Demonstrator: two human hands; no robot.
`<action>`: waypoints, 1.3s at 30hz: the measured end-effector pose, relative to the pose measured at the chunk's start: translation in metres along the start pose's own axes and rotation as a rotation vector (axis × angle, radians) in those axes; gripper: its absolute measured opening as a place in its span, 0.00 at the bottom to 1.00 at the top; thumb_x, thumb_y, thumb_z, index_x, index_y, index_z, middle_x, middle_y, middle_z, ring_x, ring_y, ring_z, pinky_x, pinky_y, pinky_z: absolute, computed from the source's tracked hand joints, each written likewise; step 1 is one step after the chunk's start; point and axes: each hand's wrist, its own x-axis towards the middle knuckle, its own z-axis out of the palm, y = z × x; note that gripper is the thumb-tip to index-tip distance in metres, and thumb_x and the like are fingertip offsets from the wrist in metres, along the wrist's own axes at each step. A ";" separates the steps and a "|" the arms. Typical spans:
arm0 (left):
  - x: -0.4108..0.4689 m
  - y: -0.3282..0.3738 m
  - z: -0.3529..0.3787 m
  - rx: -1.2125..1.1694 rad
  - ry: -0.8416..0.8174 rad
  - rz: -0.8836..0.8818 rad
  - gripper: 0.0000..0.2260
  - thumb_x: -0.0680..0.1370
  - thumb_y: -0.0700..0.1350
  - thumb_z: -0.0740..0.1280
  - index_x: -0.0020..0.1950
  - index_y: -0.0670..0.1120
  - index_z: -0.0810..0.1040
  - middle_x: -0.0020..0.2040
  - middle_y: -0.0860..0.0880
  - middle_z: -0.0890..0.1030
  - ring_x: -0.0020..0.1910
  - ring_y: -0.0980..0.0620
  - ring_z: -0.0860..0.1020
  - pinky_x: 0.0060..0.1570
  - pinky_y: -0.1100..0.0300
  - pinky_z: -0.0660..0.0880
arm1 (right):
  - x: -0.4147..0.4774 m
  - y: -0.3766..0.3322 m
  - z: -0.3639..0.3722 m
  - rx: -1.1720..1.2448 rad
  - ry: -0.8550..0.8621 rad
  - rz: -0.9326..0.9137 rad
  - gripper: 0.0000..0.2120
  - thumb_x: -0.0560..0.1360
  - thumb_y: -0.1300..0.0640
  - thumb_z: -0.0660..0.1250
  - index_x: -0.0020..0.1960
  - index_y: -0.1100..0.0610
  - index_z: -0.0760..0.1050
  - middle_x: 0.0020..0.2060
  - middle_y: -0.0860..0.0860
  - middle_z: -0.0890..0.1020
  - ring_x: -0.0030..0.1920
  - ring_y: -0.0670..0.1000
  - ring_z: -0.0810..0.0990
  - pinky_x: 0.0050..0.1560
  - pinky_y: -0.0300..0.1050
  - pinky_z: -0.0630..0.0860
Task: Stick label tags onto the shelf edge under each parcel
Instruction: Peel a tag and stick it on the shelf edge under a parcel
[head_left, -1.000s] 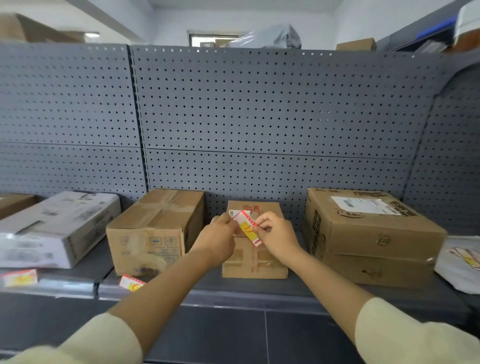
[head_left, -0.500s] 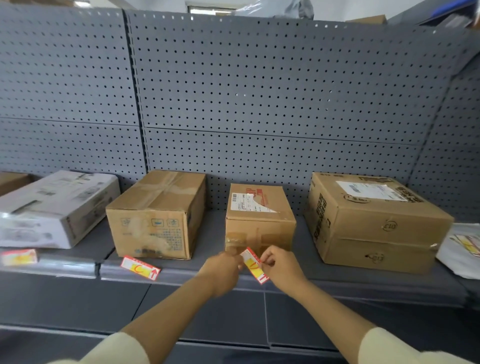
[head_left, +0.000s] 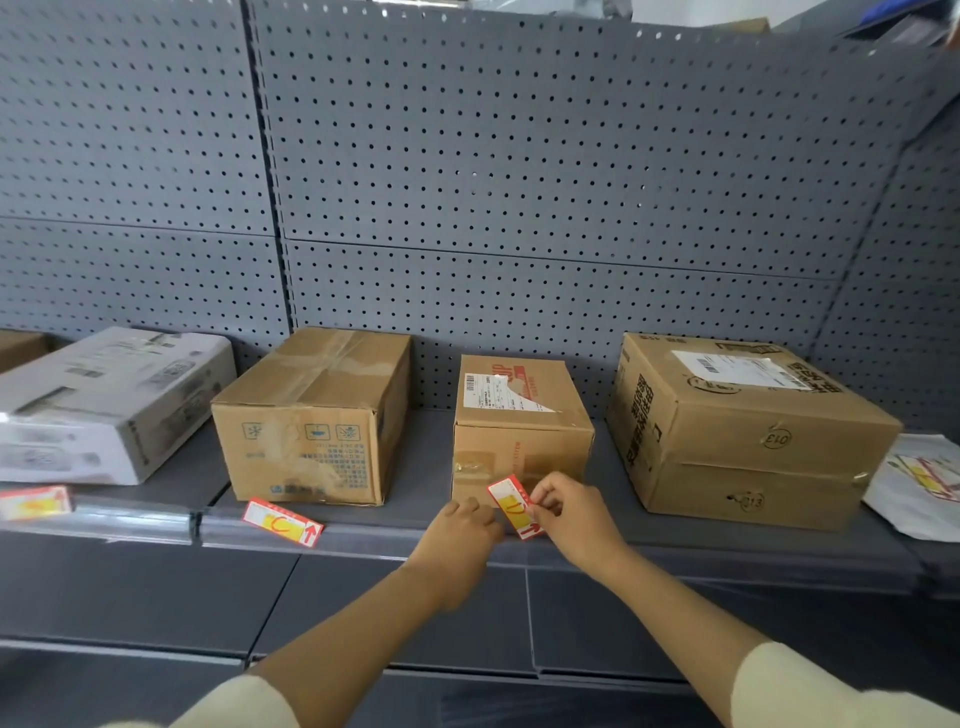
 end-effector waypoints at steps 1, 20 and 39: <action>0.000 0.001 0.000 -0.010 -0.006 -0.008 0.23 0.77 0.37 0.64 0.71 0.51 0.70 0.67 0.48 0.73 0.64 0.46 0.70 0.66 0.53 0.65 | -0.001 0.000 0.001 -0.006 0.001 0.001 0.06 0.73 0.59 0.71 0.41 0.52 0.75 0.39 0.47 0.82 0.40 0.44 0.82 0.42 0.41 0.81; -0.019 0.013 0.009 -0.026 -0.055 -0.075 0.31 0.73 0.39 0.70 0.73 0.47 0.61 0.68 0.46 0.69 0.67 0.45 0.67 0.70 0.51 0.63 | -0.010 0.003 0.001 -0.019 0.040 0.013 0.06 0.74 0.59 0.70 0.42 0.52 0.74 0.38 0.47 0.81 0.39 0.44 0.80 0.39 0.37 0.77; -0.016 0.005 -0.009 -0.170 -0.071 -0.144 0.19 0.75 0.38 0.64 0.65 0.49 0.72 0.66 0.46 0.72 0.67 0.46 0.68 0.67 0.55 0.65 | -0.012 0.003 0.005 0.012 0.005 -0.036 0.05 0.74 0.60 0.70 0.43 0.52 0.75 0.39 0.47 0.82 0.40 0.44 0.80 0.41 0.38 0.78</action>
